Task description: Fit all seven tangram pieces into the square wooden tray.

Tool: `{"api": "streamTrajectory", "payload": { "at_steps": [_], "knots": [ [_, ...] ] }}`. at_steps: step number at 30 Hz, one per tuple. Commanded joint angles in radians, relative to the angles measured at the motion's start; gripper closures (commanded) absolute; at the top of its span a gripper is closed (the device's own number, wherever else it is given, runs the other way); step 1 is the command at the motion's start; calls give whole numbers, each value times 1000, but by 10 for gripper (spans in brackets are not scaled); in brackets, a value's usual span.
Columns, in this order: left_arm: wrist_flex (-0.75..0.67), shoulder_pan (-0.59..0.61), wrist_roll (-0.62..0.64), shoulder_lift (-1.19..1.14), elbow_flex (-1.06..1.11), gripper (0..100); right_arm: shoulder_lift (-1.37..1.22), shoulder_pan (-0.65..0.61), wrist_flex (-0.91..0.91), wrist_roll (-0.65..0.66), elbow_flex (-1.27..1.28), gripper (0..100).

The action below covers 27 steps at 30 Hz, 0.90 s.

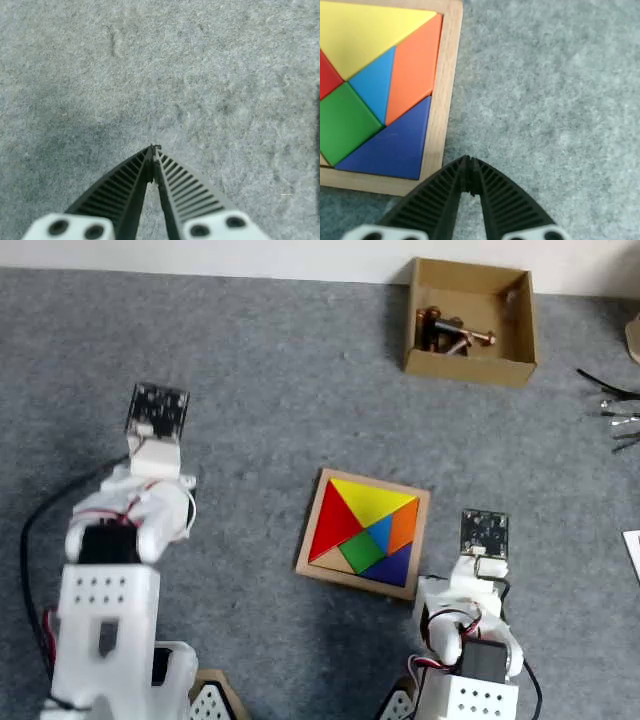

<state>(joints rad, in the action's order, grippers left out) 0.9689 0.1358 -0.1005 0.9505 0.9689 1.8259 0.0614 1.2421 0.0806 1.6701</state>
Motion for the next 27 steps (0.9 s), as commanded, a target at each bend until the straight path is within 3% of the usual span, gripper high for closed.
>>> {"api": "streamTrajectory", "payload": {
  "at_steps": [1,12,21,27],
  "knots": [
    [-20,13,6,168,88,993,10,8,4,-35,108,988],
    [-6,7,5,587,406,995,10,7,-1,-72,108,990],
    [121,5,6,748,530,995,10,7,-1,-74,108,990],
    [135,7,6,848,633,995,10,7,-1,-74,108,990]
  ]
}}
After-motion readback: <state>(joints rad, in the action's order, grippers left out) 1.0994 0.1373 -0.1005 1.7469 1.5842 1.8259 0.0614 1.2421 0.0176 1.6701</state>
